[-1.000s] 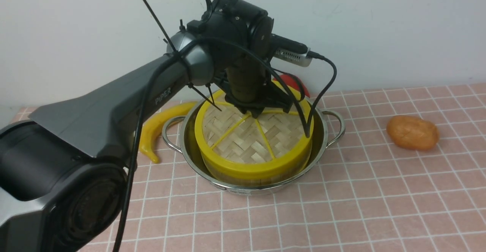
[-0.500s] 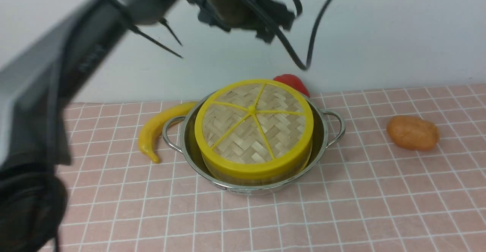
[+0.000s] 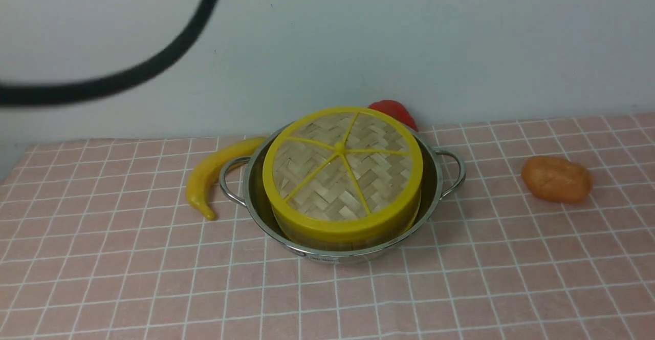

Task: Place the steamer in the pot on the pink tablecloth, and put the lid on the steamer.

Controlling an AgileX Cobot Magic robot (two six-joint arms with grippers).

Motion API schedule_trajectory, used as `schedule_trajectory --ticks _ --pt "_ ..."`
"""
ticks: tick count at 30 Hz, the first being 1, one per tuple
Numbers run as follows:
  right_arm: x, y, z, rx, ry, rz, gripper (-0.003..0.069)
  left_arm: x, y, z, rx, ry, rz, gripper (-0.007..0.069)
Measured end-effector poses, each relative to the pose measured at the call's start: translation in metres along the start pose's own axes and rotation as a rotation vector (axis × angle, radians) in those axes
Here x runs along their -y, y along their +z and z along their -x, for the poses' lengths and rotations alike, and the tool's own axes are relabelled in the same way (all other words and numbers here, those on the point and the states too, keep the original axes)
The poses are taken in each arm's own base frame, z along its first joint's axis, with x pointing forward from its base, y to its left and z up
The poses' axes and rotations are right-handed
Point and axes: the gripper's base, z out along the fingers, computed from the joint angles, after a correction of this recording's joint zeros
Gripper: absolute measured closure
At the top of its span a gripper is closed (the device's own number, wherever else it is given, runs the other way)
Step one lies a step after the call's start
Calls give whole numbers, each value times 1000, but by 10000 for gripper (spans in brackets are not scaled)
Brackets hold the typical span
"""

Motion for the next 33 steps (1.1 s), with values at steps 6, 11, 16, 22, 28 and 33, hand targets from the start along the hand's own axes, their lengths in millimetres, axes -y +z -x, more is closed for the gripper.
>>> schedule_trajectory --ticks 6,11,16,22,28,33 --pt "-4 4 -6 39 -14 27 672 -2 -27 -44 -56 7 -1 648" --pt "-4 4 -5 52 -14 31 659 -2 -40 -67 -77 2 -19 648" --pt "-4 4 -5 53 -14 32 647 -2 -41 -68 -76 1 -21 646" --pt "-4 4 -4 55 -14 32 625 -1 -36 -68 -89 3 -24 643" --pt "-4 4 -4 56 -15 33 596 -12 -38 -69 -91 178 73 632" --pt "-4 4 -4 58 -15 33 575 -29 -71 -77 -26 183 151 623"
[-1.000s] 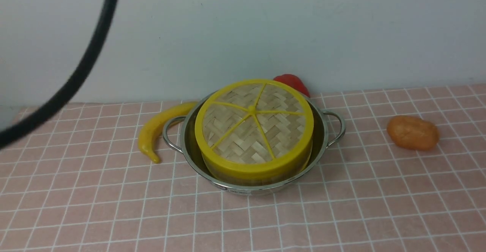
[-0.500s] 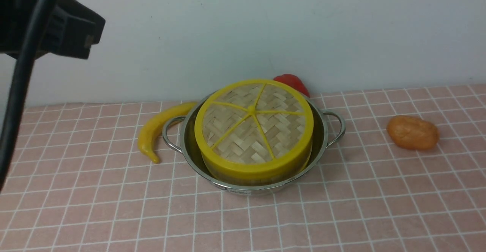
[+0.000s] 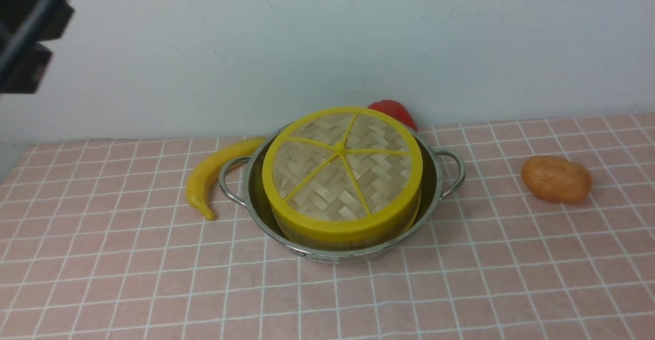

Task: Place the steamer in the pot on the pink tablecloth, and put the lid on the steamer.

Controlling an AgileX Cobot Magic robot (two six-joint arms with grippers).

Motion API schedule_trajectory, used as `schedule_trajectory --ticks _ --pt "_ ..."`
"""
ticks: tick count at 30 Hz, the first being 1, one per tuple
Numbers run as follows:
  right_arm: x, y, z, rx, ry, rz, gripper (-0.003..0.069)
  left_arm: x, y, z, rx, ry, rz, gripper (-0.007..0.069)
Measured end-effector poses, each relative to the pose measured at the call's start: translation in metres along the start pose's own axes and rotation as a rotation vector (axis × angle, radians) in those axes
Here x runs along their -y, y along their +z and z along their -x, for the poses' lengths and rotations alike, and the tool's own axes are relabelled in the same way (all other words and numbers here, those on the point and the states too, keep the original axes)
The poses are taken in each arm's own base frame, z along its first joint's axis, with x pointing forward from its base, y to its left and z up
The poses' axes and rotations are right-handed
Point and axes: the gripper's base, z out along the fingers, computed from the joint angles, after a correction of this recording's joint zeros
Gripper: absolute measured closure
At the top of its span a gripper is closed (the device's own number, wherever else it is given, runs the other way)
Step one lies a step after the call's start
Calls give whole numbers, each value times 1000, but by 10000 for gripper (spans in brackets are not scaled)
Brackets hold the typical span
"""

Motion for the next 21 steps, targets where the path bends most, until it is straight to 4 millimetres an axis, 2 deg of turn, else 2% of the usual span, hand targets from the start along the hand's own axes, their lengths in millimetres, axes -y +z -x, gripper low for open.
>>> schedule_trajectory --ticks 3,4,6,7,8,9,12,14,17,19,21 --pt "0 0 0 0 6 0 567 -16 -33 -15 52 -89 97 613" --pt "0 0 0 0 5 0 566 -17 -33 -15 50 -94 101 613" --pt "0 0 0 0 7 0 560 -24 -62 -30 93 -215 190 613" --pt "0 0 0 0 7 0 559 -24 -67 -32 102 -228 197 613" --pt "0 0 0 0 7 0 557 -25 -85 -41 131 -292 260 612" --pt "0 0 0 0 7 0 556 -25 -87 -42 131 -302 274 611" --pt "0 0 0 0 7 0 545 -16 -111 -64 202 -398 375 602" --pt "0 0 0 0 7 0 538 -10 -110 -72 260 -411 385 602" --pt "0 0 0 0 7 0 527 1 -88 -90 366 -414 375 593" --pt "0 0 0 0 7 0 519 9 -64 -107 417 -412 365 584" --pt "0 0 0 0 7 0 514 21 -26 -138 403 -417 342 580"
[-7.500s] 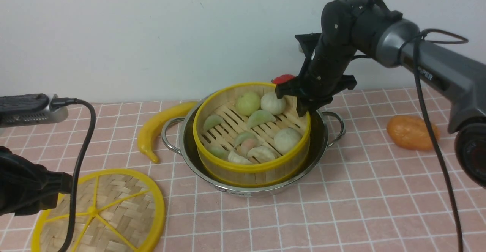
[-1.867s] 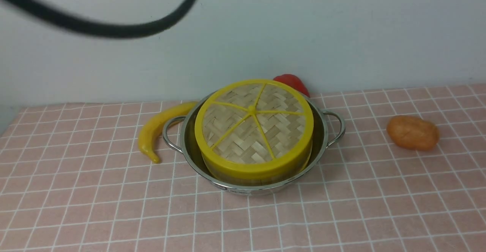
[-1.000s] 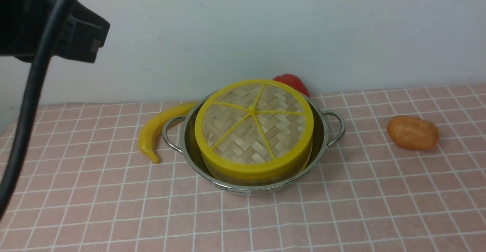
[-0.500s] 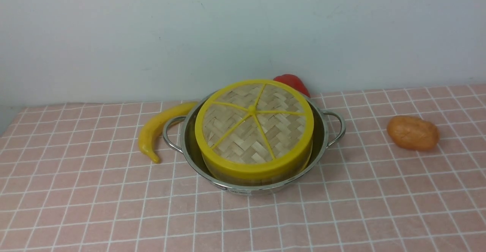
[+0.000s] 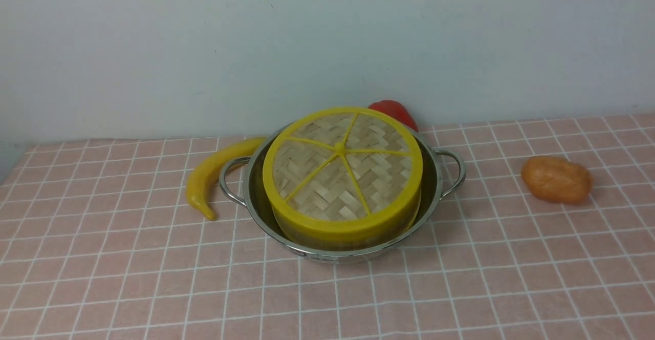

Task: Place the steamer in the pot on the pink tablecloth, and put the lid on the steamer.

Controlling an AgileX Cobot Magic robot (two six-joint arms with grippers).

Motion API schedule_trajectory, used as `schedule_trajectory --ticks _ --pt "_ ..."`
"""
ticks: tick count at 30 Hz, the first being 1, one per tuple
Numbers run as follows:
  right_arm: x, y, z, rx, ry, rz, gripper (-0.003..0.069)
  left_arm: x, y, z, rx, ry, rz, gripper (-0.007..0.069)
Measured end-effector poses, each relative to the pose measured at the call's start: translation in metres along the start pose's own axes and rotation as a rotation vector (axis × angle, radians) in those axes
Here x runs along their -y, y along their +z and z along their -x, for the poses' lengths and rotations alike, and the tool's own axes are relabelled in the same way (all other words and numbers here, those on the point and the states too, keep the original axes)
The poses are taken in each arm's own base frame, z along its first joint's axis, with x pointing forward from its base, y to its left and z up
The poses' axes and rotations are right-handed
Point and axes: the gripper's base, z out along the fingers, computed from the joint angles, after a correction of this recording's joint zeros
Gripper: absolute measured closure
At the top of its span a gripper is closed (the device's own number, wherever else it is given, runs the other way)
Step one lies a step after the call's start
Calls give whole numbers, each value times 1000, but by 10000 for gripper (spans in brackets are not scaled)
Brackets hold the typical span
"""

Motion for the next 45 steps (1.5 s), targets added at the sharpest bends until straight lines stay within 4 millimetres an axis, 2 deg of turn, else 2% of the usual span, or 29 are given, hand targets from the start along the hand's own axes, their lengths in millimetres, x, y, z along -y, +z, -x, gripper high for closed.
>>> schedule_trajectory --ticks 1,2,3,4,6,10,11,13,21,40,44,45 --pt "0 0 0 0 0 0 513 1 5 -10 -11 1 -3 580" --pt "0 0 0 0 0 0 508 5 15 -43 -16 0 -11 573" --pt "0 0 0 0 0 0 508 6 20 -59 -43 2 -14 573" --pt "0 0 0 0 0 0 503 9 26 -94 -65 4 -20 571" --pt "0 0 0 0 0 0 497 13 28 -133 -79 5 -26 565" --pt "0 0 0 0 0 0 486 18 27 -193 -48 2 -33 552" --pt "0 0 0 0 0 0 484 19 27 -199 -39 2 -33 550" --pt "0 0 0 0 0 0 481 19 24 -203 -6 2 -31 549" --pt "0 0 0 0 0 0 461 18 18 -198 83 36 -22 539" --pt "1 -2 0 7 1 -12 420 18 18 -198 88 40 -21 511" --pt "14 -13 -7 37 55 -147 419 18 18 -198 88 40 -21 507" --pt "17 -16 -13 33 81 -190 419 18 18 -198 88 40 -21 507"
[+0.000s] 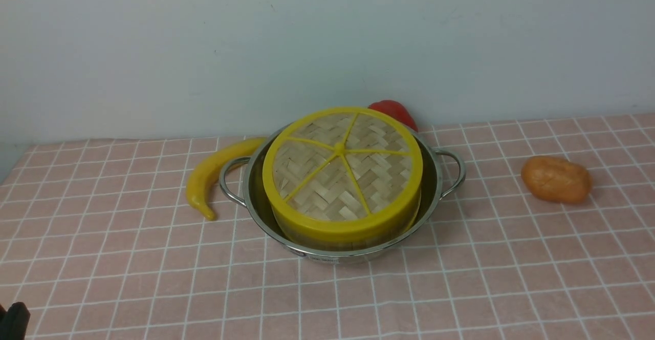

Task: Place the steamer in the pot on the pink tablecloth, and put the lid on the steamer.

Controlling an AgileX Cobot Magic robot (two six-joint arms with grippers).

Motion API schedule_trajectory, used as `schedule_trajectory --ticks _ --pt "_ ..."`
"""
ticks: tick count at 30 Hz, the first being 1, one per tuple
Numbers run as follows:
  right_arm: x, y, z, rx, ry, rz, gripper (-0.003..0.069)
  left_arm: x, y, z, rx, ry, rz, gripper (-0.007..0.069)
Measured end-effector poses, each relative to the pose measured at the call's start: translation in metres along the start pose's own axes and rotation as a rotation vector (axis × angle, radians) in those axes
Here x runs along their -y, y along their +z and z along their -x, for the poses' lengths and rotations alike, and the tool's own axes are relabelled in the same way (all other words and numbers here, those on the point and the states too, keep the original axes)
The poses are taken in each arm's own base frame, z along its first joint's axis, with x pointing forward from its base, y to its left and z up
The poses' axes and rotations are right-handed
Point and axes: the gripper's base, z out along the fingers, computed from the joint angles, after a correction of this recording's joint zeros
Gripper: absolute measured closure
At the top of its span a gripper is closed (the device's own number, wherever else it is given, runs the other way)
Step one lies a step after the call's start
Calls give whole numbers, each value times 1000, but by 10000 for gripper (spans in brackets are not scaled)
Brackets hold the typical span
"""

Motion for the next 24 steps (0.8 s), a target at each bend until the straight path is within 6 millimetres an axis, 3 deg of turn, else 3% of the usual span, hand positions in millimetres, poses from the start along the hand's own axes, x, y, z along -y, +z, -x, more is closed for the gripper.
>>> schedule_trajectory --ticks 2,11,17,24 --pt "3 -2 -8 -4 30 -40 419 0 0 0 0 0 0 507" --pt "8 -16 -89 1 229 -169 419 0 0 0 0 0 0 498" --pt "5 -13 -111 32 219 -146 419 0 0 0 2 0 0 490" --pt "4 -13 -107 83 221 -126 419 0 0 0 2 0 0 485"
